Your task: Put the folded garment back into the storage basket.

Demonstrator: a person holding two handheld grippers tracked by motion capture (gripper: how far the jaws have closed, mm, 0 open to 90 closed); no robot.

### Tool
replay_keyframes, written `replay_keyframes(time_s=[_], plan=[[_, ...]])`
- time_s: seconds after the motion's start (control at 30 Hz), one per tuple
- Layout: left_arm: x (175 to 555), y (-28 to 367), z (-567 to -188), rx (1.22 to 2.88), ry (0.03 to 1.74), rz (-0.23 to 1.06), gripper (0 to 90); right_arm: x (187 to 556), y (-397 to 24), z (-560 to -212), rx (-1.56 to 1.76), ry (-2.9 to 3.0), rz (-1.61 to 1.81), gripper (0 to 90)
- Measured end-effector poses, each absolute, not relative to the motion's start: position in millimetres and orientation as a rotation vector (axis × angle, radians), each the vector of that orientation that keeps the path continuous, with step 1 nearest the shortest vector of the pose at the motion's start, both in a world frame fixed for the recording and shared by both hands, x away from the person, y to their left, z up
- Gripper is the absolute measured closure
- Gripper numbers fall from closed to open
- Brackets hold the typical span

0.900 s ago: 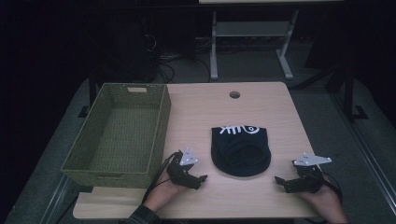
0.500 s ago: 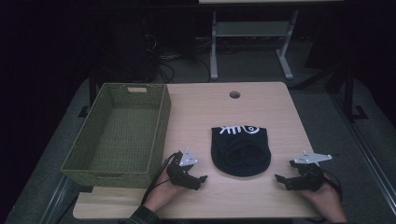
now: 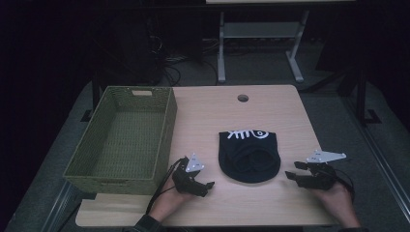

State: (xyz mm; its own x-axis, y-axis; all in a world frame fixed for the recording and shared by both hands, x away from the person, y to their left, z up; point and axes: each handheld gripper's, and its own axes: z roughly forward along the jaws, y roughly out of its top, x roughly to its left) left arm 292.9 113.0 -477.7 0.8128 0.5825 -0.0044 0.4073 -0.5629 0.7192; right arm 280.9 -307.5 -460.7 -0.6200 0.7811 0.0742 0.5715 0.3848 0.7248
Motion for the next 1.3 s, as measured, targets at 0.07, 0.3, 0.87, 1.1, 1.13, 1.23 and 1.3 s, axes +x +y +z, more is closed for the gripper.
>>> replay_keyframes(time_s=[0.07, 0.3, 0.87, 1.1, 1.13, 1.23, 1.3], plan=[[293, 113, -478, 2.245, 0.724, 0.301, 12.4, 284, -308, -458, 1.174, 2.369, 1.09, 51.5], [293, 113, -478, 2.245, 0.723, 0.301, 12.4, 296, -308, -454, 1.138, 2.381, 1.1, 75.1], [293, 113, -478, 2.245, 0.723, 0.301, 12.4, 339, -303, -433, 1.072, 2.37, 1.145, 90.0], [293, 113, -478, 2.245, 0.723, 0.301, 12.4, 354, -300, -427, 1.065, 2.365, 1.159, 90.0], [293, 113, -478, 2.245, 0.723, 0.301, 12.4, 356, -299, -426, 1.063, 2.371, 1.156, 90.0], [293, 113, -478, 2.245, 0.723, 0.302, 12.4, 363, -296, -424, 1.065, 2.37, 1.155, 90.0], [293, 113, -478, 2.246, 0.724, 0.302, 12.4, 367, -295, -422, 1.052, 2.365, 1.163, 90.0]])
